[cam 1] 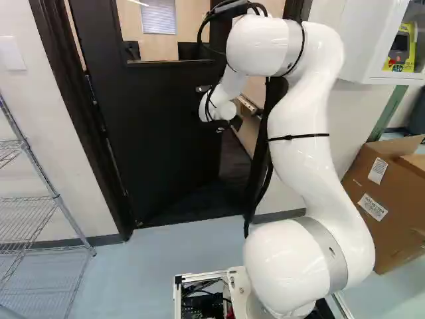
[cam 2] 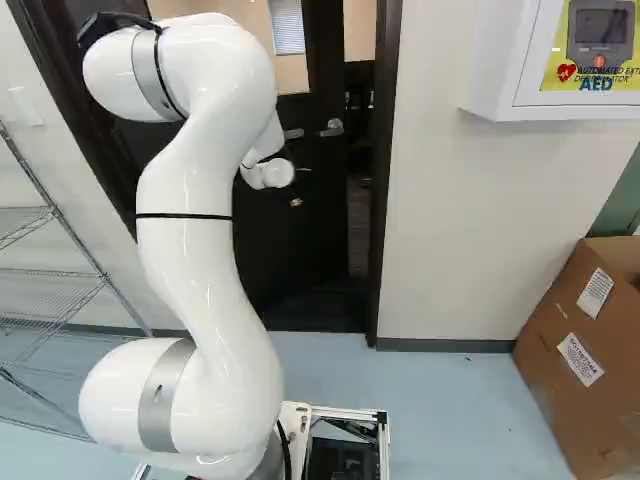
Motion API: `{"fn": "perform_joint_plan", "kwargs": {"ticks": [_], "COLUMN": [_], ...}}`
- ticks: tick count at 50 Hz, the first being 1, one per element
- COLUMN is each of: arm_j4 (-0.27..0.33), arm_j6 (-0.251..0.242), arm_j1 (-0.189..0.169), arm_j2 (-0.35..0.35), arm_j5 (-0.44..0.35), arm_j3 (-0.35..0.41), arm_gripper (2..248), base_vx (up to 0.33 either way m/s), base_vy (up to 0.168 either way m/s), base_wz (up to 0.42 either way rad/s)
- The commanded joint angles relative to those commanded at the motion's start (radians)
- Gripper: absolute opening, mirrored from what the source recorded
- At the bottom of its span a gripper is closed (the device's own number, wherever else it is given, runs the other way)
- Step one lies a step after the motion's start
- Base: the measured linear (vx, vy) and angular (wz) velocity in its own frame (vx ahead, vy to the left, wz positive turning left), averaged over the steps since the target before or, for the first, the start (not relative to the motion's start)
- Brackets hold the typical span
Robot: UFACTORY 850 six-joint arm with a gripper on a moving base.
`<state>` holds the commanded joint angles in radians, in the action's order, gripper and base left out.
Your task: Open the door and move inside
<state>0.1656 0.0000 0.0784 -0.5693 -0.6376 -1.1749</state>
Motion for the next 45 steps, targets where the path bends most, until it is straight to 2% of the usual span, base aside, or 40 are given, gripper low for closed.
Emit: {"fn": "perform_joint_plan", "kwargs": {"ticks": [21,45], "arm_j4": [0.0,0.0], "arm_j6": [0.0,0.0], "arm_j1": [0.004,0.01], "arm_j2": [0.096,0.206], "arm_j5": [-0.039,-0.043], "arm_j3": [0.125,0.263], "arm_gripper": [247,247], "base_vx": [0.0,0.0], "base_vy": [0.0,0.0], "base_wz": [0.0,0.0]}}
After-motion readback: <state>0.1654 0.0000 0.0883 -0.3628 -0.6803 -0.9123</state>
